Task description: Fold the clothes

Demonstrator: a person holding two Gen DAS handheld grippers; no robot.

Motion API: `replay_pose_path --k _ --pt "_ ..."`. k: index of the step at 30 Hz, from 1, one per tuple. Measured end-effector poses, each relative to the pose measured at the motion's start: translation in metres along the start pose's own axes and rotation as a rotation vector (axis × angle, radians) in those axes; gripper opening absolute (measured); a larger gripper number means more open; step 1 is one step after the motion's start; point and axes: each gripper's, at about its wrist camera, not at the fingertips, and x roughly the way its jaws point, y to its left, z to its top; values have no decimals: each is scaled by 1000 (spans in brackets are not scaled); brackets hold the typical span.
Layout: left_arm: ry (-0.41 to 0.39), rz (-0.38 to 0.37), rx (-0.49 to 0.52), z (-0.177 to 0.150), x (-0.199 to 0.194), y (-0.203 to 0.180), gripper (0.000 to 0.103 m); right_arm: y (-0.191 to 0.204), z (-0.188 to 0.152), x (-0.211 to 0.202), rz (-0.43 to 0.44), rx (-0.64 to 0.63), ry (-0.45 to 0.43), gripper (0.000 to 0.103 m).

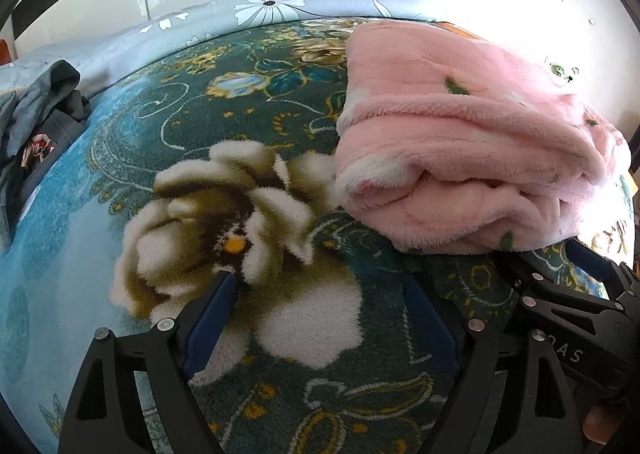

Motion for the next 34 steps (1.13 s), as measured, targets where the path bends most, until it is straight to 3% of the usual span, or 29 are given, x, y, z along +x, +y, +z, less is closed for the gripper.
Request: replay_pose_path --k 34 --pt "-1 -23 68 -5 -2 -2 90 -12 -2 -11 -47 -32 -8 103"
